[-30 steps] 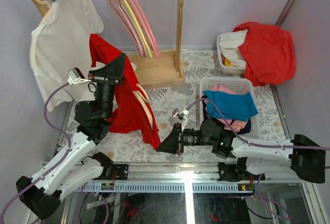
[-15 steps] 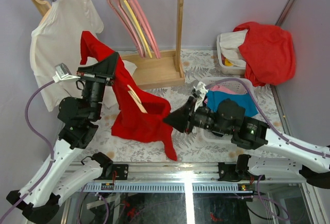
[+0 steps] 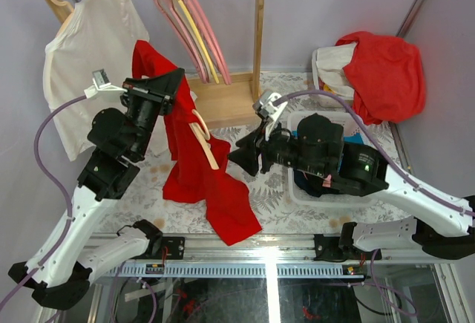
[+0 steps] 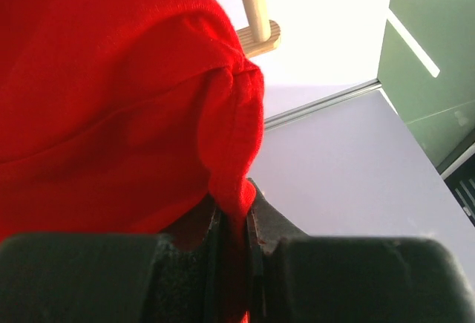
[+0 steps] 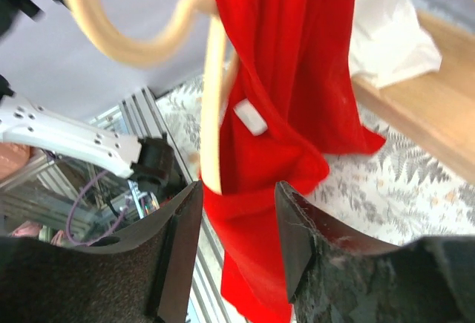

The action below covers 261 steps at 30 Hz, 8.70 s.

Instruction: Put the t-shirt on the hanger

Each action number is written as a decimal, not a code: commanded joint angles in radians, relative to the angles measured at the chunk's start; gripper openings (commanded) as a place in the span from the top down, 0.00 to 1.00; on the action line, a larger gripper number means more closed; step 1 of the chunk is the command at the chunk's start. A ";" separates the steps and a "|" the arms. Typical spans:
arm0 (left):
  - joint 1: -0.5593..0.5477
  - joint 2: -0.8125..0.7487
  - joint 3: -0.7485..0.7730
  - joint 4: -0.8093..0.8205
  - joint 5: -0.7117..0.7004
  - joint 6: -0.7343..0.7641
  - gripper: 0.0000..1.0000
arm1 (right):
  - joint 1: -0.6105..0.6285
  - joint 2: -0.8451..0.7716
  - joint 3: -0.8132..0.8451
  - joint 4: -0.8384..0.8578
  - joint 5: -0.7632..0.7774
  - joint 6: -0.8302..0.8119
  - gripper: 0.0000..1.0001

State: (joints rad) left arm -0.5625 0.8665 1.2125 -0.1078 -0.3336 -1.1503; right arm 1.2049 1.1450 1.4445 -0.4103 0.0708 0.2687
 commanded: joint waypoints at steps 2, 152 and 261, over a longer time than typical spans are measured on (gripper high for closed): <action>-0.001 0.040 0.069 -0.020 0.027 -0.050 1.00 | 0.009 0.079 0.199 -0.085 0.009 -0.052 0.48; 0.442 0.068 -0.024 -0.548 0.474 0.129 0.17 | 0.003 0.282 0.585 -0.747 0.180 -0.249 1.00; 0.944 0.355 0.483 -0.501 0.893 0.118 0.68 | 0.004 0.398 0.834 -0.674 0.137 -0.282 1.00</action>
State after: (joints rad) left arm 0.3717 1.2522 1.6711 -0.6506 0.4866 -1.0595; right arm 1.2125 1.5154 2.2124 -1.0691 0.1925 0.0639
